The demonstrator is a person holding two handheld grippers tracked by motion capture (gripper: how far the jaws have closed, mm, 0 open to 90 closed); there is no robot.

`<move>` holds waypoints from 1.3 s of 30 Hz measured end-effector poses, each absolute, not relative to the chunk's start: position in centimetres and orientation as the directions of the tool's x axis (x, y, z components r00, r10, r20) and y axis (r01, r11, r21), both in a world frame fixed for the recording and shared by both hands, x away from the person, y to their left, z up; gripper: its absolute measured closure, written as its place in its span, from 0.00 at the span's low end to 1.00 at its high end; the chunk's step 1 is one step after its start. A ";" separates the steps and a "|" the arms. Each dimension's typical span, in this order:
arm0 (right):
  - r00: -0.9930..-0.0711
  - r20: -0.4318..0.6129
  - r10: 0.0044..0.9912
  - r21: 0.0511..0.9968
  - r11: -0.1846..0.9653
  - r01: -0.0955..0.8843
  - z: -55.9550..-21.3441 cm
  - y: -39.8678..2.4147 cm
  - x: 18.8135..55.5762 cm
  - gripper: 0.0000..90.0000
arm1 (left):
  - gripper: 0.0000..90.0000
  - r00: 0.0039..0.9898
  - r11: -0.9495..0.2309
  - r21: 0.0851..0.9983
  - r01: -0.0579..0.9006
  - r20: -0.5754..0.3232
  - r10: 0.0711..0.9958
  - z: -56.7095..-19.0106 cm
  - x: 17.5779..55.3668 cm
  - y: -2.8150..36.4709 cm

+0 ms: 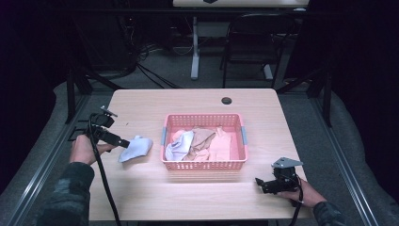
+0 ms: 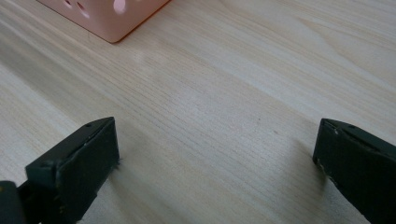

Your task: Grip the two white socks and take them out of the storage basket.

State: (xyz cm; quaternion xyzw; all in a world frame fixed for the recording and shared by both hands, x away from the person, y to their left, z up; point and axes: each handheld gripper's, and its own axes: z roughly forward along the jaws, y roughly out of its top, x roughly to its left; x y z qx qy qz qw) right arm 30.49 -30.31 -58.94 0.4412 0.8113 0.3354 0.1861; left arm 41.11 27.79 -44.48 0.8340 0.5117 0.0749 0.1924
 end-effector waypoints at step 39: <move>-0.541 -0.003 0.841 0.709 0.383 0.592 -59.0 -30.3 30.5 0.00 | 0.00 0.764 -0.704 0.381 0.599 -0.007 0.646 -44.7 44.4 11.2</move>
